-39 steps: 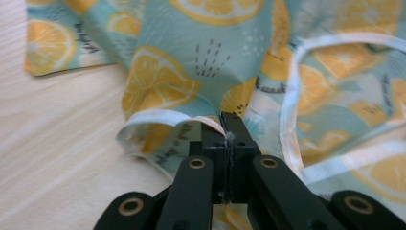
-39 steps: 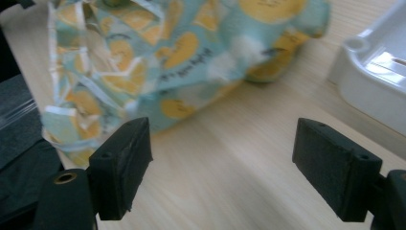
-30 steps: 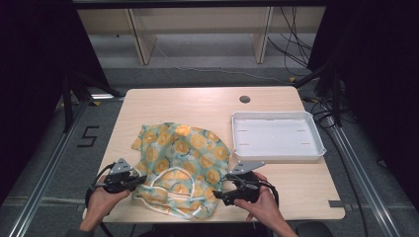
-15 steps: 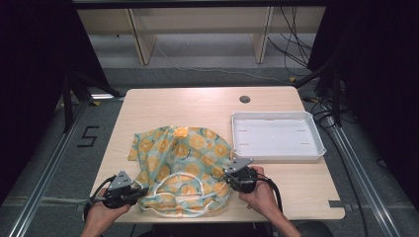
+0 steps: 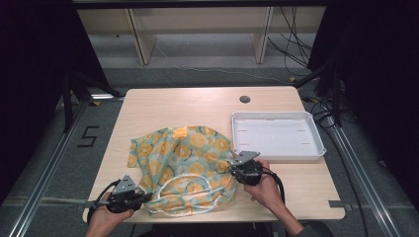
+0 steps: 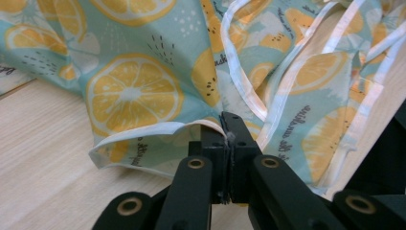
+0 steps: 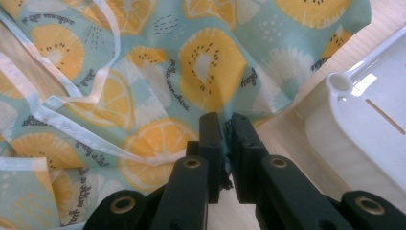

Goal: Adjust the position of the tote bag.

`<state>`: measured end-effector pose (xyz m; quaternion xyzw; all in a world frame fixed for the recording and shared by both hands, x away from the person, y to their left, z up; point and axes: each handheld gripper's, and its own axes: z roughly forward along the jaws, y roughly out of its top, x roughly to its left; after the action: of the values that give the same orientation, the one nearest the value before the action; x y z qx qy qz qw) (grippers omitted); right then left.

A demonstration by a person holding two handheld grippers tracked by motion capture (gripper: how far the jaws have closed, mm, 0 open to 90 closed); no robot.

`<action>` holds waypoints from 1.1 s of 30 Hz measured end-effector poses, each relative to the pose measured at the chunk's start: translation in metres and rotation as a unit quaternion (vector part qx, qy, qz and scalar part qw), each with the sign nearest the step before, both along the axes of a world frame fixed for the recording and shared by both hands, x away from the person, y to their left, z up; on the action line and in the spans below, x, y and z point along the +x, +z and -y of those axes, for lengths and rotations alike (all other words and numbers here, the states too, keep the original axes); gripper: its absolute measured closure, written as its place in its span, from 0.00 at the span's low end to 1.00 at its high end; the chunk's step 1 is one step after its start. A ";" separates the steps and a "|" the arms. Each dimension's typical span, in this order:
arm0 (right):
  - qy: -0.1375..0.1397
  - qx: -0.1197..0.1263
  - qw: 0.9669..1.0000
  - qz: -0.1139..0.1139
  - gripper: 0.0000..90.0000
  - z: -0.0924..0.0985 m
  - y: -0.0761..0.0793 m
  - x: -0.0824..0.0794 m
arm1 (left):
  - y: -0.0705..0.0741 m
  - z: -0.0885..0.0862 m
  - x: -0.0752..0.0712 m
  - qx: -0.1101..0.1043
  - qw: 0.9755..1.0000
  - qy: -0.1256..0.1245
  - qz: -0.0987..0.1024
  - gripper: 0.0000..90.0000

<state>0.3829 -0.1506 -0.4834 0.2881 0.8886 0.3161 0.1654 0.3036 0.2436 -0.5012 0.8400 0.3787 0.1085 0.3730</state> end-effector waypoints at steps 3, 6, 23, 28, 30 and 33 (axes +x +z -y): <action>-0.001 0.000 1.000 -0.002 0.95 0.001 0.001 0.000 | 0.000 0.001 0.000 0.001 1.000 -0.002 0.003 0.98; -0.005 0.005 1.000 0.004 0.89 0.001 0.001 0.001 | -0.001 -0.001 -0.001 -0.006 1.000 0.009 -0.005 0.92; -0.045 0.089 0.995 -0.007 0.40 0.026 0.020 -0.015 | 0.048 -0.026 -0.001 -0.043 0.995 0.084 0.044 0.49; -0.048 0.100 0.994 -0.004 0.40 0.033 0.019 -0.021 | 0.067 -0.027 0.026 -0.021 0.993 0.091 0.075 0.55; -0.051 0.104 0.993 -0.004 0.40 0.036 0.020 -0.025 | 0.072 -0.023 0.045 -0.015 0.991 0.097 0.088 0.69; -0.054 0.106 0.993 -0.006 0.40 0.038 0.020 -0.028 | 0.074 -0.019 0.062 -0.012 0.990 0.106 0.095 0.79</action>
<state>0.3554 -0.1887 -0.4632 0.3531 0.8342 0.3977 0.1457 0.3656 0.2623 -0.4277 0.7762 0.4300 0.2223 0.4040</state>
